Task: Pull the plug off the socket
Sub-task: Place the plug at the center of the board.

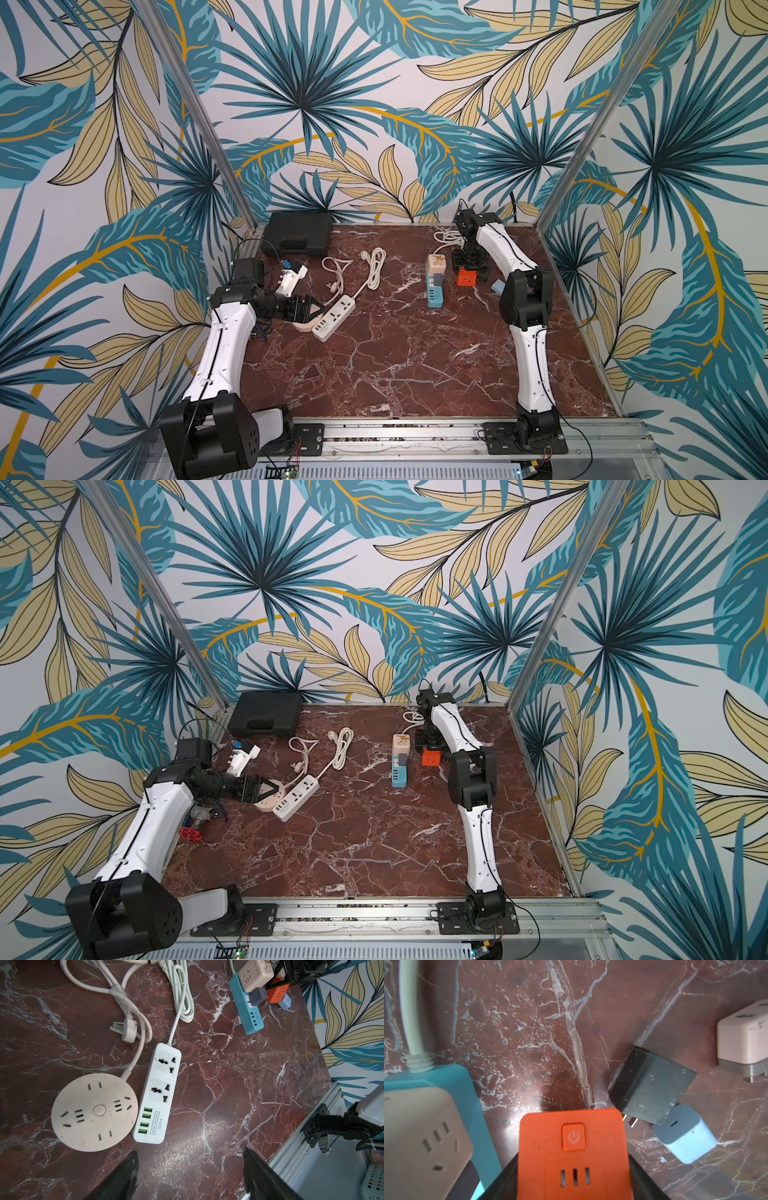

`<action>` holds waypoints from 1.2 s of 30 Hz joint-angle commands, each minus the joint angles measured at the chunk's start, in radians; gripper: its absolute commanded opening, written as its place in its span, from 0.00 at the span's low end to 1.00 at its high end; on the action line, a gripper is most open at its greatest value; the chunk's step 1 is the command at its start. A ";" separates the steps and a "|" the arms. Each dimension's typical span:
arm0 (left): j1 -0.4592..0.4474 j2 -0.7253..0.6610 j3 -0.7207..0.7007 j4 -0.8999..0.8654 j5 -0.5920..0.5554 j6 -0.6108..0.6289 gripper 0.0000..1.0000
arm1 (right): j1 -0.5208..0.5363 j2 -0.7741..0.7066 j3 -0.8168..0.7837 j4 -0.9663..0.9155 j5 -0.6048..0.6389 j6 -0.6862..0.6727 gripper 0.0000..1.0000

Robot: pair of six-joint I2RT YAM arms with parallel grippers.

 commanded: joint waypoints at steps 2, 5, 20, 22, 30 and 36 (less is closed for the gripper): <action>0.008 -0.011 -0.027 0.012 0.000 0.000 0.81 | -0.006 0.063 0.052 -0.003 -0.014 0.001 0.40; 0.008 -0.011 -0.028 0.012 0.001 0.000 0.81 | -0.007 0.077 0.086 0.017 -0.012 0.005 0.46; 0.008 -0.011 -0.027 0.011 0.001 0.001 0.81 | -0.024 0.117 0.212 0.044 0.000 0.012 0.84; 0.008 -0.011 -0.027 0.010 0.000 0.001 0.81 | -0.024 0.106 0.205 0.049 0.001 0.013 0.84; 0.009 -0.009 -0.027 0.010 0.003 0.001 0.81 | -0.024 0.077 0.175 0.134 -0.016 0.016 0.84; 0.008 -0.009 -0.027 0.012 0.001 0.001 0.81 | -0.024 0.114 0.175 0.212 -0.034 -0.008 0.84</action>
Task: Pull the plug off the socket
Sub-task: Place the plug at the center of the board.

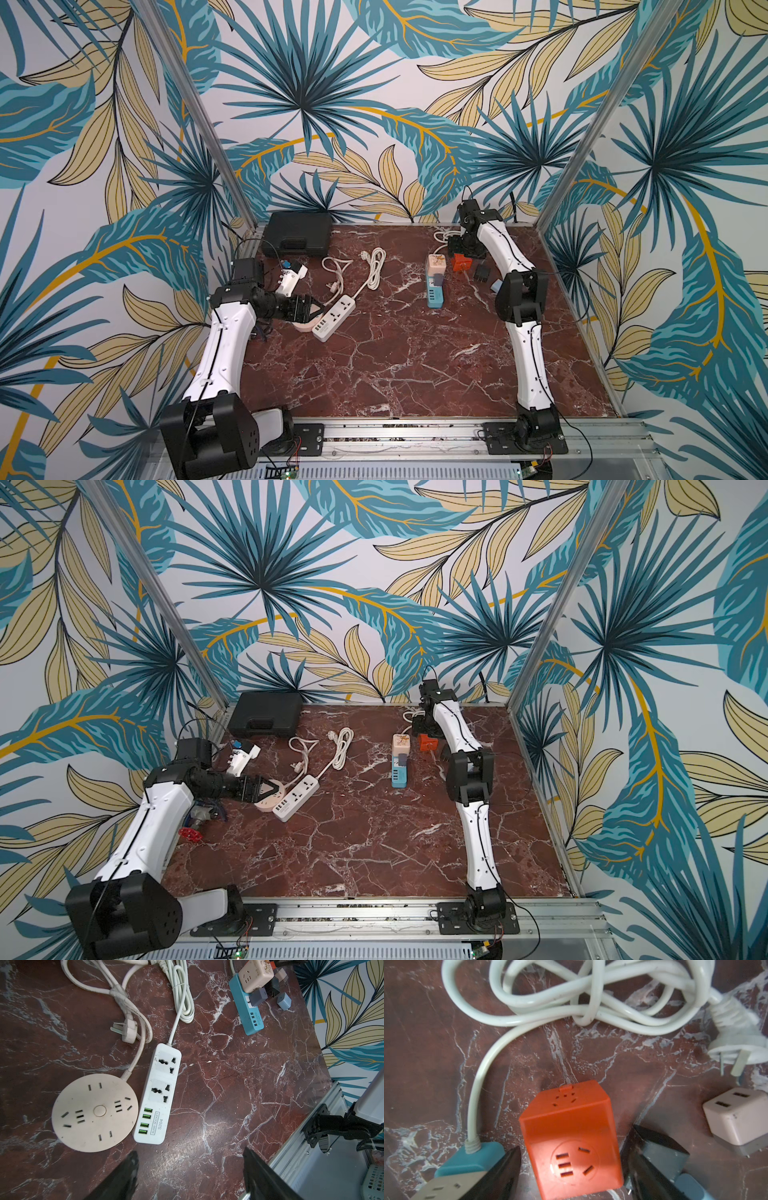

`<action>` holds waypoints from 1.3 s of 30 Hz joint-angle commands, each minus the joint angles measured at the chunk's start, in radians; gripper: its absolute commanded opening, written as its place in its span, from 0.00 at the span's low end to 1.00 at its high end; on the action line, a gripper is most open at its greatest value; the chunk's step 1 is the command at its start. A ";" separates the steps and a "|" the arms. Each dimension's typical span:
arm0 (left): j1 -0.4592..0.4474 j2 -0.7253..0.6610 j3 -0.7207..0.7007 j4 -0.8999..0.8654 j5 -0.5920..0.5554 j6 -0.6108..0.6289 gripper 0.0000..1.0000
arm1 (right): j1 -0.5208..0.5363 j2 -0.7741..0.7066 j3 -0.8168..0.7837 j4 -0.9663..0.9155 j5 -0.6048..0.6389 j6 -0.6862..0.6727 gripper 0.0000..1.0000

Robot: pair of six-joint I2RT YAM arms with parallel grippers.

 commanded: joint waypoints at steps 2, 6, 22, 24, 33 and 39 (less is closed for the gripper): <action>0.008 -0.009 -0.027 0.010 0.000 0.000 0.81 | -0.001 0.018 -0.011 0.066 -0.019 -0.023 0.83; 0.009 -0.009 -0.026 0.010 -0.004 0.000 0.81 | -0.001 0.015 -0.045 0.095 -0.004 -0.023 0.78; 0.008 -0.011 -0.025 0.008 -0.001 -0.002 0.81 | 0.014 -0.280 -0.542 0.276 0.090 0.085 0.54; 0.009 -0.013 -0.027 0.010 0.000 0.000 0.81 | 0.019 -0.332 -0.616 0.302 0.090 0.097 0.59; 0.008 -0.016 -0.025 0.008 -0.001 0.000 0.81 | 0.059 -0.462 -0.656 0.262 0.090 0.090 0.82; 0.009 -0.015 -0.027 0.010 0.001 -0.002 0.81 | 0.113 -0.655 -0.867 0.387 0.007 0.115 0.83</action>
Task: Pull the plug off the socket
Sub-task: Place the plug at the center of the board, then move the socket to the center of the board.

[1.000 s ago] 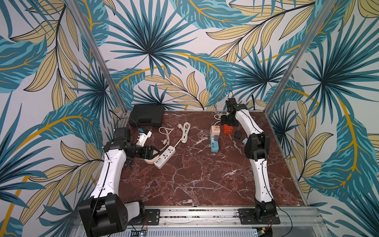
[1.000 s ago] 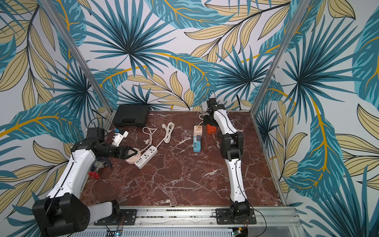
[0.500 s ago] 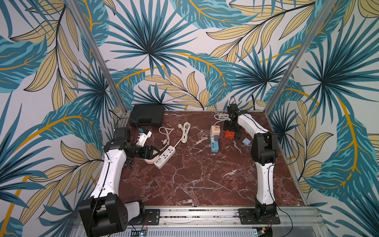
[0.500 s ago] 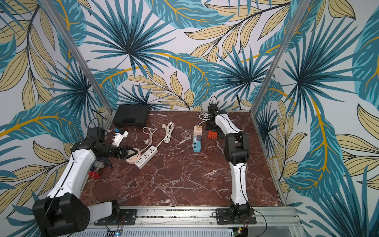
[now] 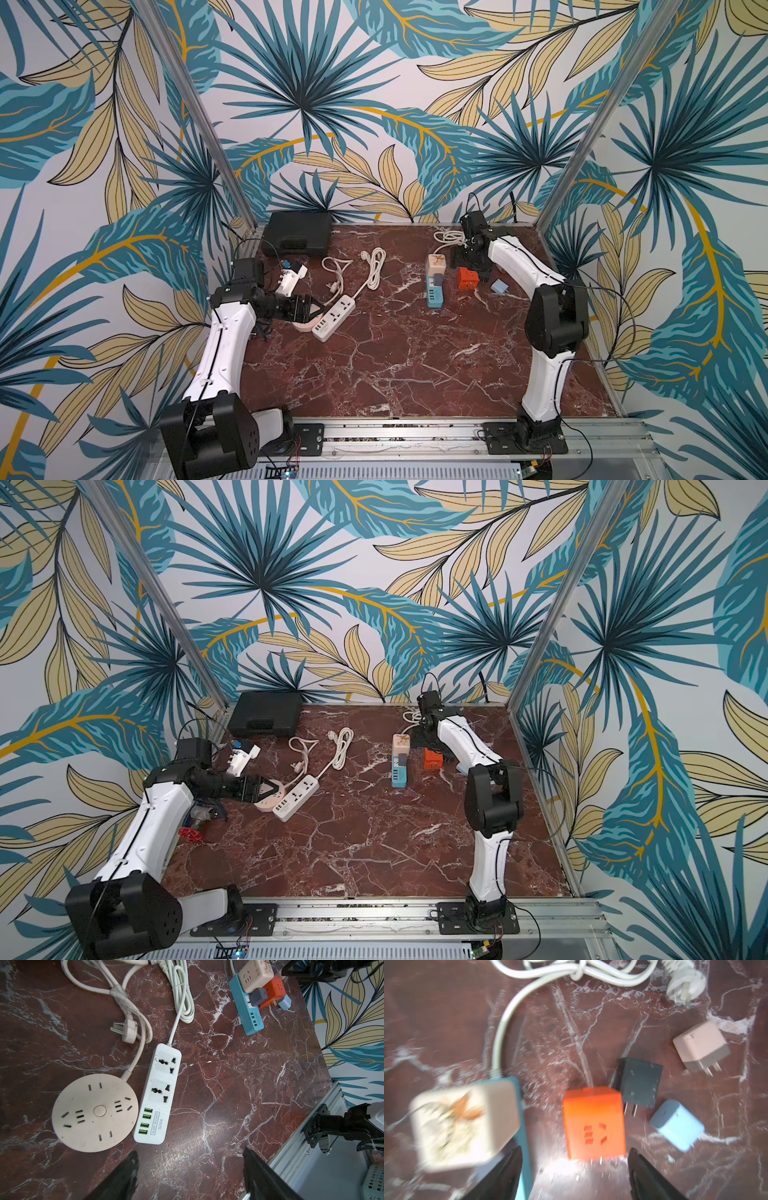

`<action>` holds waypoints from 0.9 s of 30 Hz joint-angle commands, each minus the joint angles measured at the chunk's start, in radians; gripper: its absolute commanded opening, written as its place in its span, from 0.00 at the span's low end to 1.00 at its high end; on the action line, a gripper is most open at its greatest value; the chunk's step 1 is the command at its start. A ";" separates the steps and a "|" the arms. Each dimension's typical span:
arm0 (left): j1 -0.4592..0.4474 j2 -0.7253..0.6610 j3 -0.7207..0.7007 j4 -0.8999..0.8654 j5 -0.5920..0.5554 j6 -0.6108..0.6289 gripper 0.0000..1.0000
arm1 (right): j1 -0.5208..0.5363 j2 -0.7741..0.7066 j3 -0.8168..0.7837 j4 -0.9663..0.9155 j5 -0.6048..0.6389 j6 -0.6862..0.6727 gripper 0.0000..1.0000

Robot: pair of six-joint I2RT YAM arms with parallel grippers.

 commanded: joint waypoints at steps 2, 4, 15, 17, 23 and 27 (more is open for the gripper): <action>0.009 -0.015 -0.027 0.010 0.000 -0.002 0.81 | 0.067 -0.122 -0.163 0.108 -0.039 0.033 0.84; 0.008 -0.015 -0.026 0.008 -0.001 -0.002 0.81 | 0.110 -0.135 -0.196 0.112 -0.020 0.047 0.85; 0.009 -0.017 -0.027 0.010 -0.001 0.000 0.81 | 0.219 -0.032 -0.219 0.168 0.048 0.056 0.88; 0.009 -0.017 -0.027 0.010 -0.002 0.000 0.81 | 0.221 -0.014 -0.215 0.177 0.060 0.053 0.88; 0.009 -0.018 -0.025 0.008 -0.003 0.000 0.81 | 0.221 0.060 -0.181 0.185 0.087 0.050 0.88; 0.010 -0.024 -0.027 0.010 -0.004 -0.002 0.81 | 0.221 0.119 -0.150 0.187 0.074 0.049 0.87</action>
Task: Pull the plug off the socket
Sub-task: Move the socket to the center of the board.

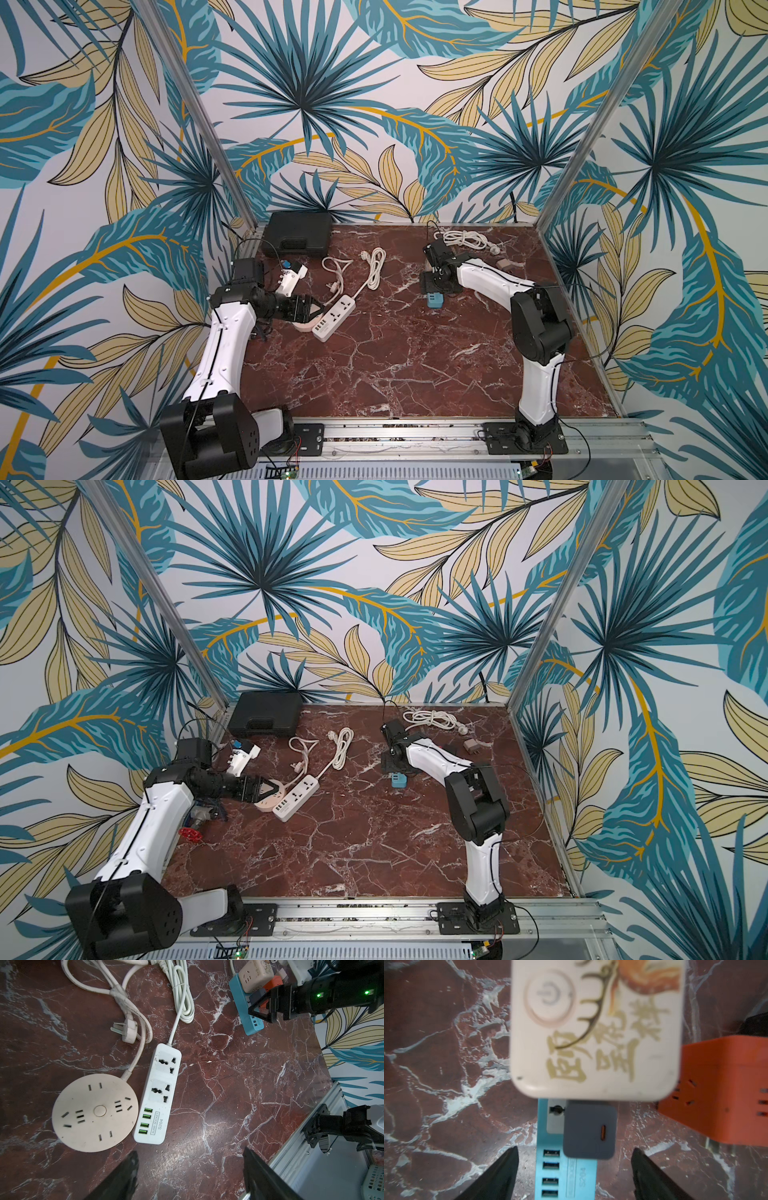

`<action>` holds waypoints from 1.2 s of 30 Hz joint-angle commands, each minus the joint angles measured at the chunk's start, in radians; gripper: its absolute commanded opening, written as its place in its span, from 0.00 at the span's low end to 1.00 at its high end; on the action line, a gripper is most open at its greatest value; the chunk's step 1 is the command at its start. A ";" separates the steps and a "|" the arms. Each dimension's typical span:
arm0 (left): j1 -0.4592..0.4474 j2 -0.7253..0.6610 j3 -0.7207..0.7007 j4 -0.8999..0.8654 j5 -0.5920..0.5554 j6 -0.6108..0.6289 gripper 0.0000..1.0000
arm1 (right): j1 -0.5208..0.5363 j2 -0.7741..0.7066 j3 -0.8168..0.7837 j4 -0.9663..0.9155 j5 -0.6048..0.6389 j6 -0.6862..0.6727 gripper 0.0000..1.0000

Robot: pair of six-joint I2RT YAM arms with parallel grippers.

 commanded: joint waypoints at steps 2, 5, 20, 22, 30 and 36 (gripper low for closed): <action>0.010 -0.021 -0.027 0.010 -0.003 -0.001 0.81 | 0.001 0.060 0.044 0.002 0.010 0.005 0.85; 0.010 -0.018 -0.027 0.010 -0.004 -0.002 0.81 | 0.003 0.088 0.068 0.008 0.005 -0.009 0.82; 0.010 -0.015 -0.027 0.007 0.001 0.001 0.81 | 0.074 0.208 0.263 -0.025 -0.002 -0.103 0.52; 0.010 -0.016 -0.027 0.008 -0.001 0.001 0.81 | 0.091 0.230 0.300 -0.040 -0.014 -0.117 0.52; 0.011 -0.018 -0.028 0.008 -0.002 0.001 0.81 | 0.161 0.263 0.347 -0.064 -0.040 -0.150 0.52; 0.011 -0.018 -0.028 0.009 -0.004 0.002 0.81 | 0.209 0.210 0.264 -0.060 -0.027 -0.097 0.52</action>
